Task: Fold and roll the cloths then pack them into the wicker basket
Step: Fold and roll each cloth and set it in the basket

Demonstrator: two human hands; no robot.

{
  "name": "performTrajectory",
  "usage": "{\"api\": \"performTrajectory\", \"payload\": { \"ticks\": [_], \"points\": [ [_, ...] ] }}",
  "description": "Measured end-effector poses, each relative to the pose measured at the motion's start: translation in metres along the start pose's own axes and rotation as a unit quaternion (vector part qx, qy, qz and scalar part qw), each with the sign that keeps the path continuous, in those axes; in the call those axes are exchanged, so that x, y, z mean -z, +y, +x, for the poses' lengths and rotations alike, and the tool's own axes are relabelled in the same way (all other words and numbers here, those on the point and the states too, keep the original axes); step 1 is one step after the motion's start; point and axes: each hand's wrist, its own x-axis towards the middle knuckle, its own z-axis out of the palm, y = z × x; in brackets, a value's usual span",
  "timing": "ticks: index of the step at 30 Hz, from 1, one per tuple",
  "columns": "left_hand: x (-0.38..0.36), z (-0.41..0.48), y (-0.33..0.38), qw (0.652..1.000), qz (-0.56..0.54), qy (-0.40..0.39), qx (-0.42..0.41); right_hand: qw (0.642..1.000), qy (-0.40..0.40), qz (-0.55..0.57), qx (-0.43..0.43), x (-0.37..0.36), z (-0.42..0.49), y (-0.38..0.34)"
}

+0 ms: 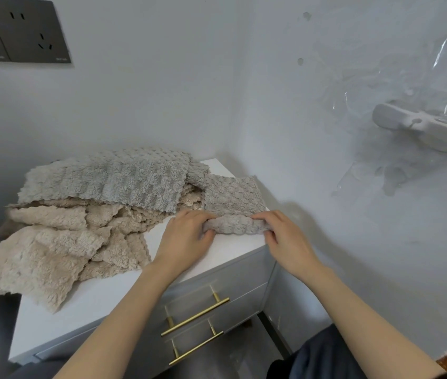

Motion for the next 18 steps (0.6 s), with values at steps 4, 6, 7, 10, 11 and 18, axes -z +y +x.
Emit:
{"api": "performTrajectory", "payload": {
  "ticks": [4, 6, 7, 10, 11, 18],
  "points": [
    [0.007, 0.004, 0.000, 0.995, -0.074, -0.025, 0.058, 0.991, 0.007, 0.110, -0.080, 0.007, 0.004, 0.001],
    [0.008, 0.005, -0.001, 0.989, -0.107, -0.036, 0.092, 0.984, 0.004, 0.143, -0.104, 0.010, 0.003, 0.001],
    [0.009, 0.005, 0.001, 0.987, -0.116, -0.038, 0.106, 0.981, 0.005, 0.157, -0.116, 0.011, 0.003, 0.000],
    [0.006, 0.003, 0.004, 0.981, -0.126, -0.042, 0.145, 0.964, 0.019, 0.193, -0.180, 0.013, 0.004, 0.000],
    [0.006, 0.003, 0.005, 0.979, -0.128, -0.042, 0.155, 0.958, 0.025, 0.201, -0.205, 0.013, 0.005, 0.000],
    [-0.002, 0.004, 0.007, 0.979, -0.067, -0.009, 0.192, 0.957, 0.113, 0.066, -0.260, 0.006, 0.006, -0.013]
  ]
}}
